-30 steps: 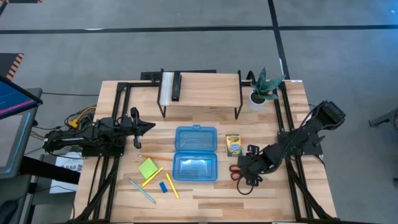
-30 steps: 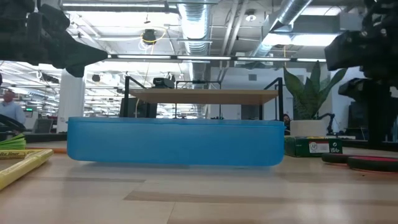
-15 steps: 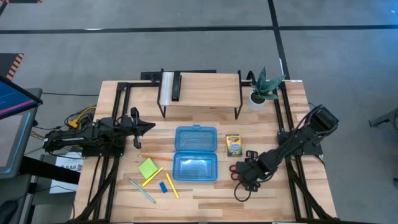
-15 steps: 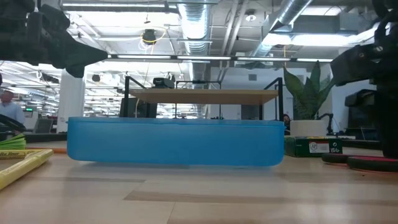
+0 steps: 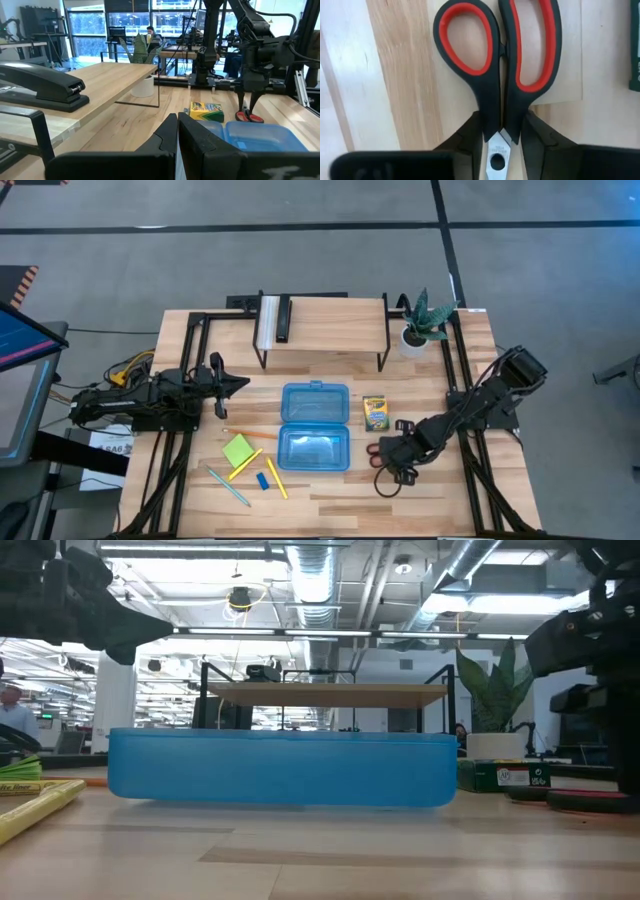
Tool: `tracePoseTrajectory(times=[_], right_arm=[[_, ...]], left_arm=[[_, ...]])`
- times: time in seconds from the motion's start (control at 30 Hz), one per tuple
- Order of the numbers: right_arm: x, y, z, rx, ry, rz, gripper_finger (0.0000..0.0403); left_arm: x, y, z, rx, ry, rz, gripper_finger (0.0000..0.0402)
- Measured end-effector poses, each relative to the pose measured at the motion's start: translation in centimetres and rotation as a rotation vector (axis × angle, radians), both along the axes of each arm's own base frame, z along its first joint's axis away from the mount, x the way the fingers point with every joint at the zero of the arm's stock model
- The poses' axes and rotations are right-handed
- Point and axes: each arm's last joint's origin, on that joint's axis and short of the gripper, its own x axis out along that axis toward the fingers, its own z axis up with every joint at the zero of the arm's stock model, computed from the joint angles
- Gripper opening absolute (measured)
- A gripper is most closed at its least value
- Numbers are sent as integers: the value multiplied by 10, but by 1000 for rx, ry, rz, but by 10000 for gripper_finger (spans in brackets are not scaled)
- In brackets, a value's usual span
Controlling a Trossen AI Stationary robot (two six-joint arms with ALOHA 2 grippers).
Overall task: Pack school essentials
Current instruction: Put the black scissors into the blue supply box
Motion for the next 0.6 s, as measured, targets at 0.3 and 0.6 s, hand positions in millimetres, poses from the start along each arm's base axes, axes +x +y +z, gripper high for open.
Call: tracePoseTrajectory(times=[0.3, 0.6], right_arm=[[1, -2, 3, -1, -15, 1, 107], [-1, -1, 3, 34, 11, 6, 157]], left_arm=[[0, 0, 0, 0, 0, 0, 4], [0, 0, 0, 0, 0, 0, 4]])
